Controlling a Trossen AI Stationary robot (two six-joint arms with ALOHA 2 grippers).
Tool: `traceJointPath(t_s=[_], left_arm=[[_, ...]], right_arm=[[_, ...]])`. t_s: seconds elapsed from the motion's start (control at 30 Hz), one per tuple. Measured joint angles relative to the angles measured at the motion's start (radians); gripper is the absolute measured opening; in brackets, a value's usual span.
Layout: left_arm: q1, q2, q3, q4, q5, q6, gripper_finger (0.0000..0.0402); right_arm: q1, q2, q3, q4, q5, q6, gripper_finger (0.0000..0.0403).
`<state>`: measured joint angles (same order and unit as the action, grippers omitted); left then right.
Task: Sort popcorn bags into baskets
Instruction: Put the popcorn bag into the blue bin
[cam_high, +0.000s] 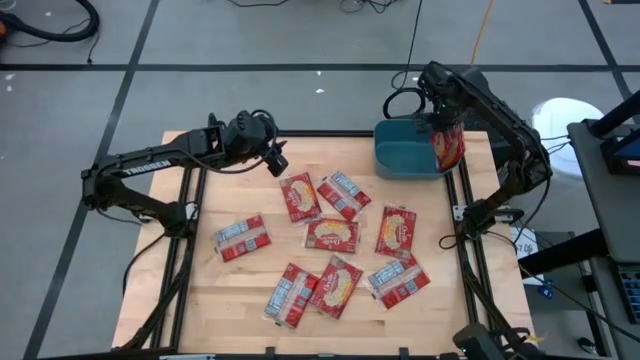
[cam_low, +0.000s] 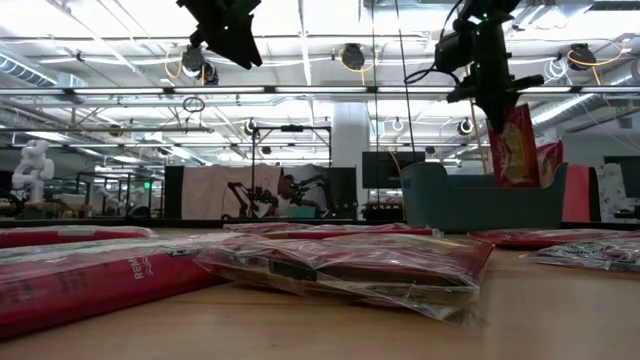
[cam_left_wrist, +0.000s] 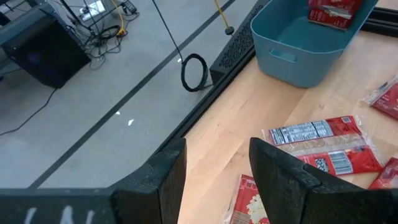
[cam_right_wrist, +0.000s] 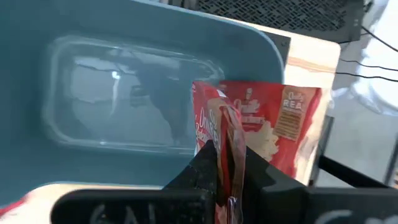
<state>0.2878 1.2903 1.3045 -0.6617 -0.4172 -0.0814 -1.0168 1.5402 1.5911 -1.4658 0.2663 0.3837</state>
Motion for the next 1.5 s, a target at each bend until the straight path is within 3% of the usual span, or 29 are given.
traceJointPath(t_s=[0.83,1.5], left_arm=[[0.000,0.000,0.000,0.000,0.001,0.034,0.0179],[0.000,0.000,0.000,0.000,0.001,0.059,0.0179]], right_arm=[[0.004,-0.001,-0.133,0.101,0.001,0.062,0.0016],[0.015,-0.001,-0.162,0.124,0.053,0.075,0.0024]])
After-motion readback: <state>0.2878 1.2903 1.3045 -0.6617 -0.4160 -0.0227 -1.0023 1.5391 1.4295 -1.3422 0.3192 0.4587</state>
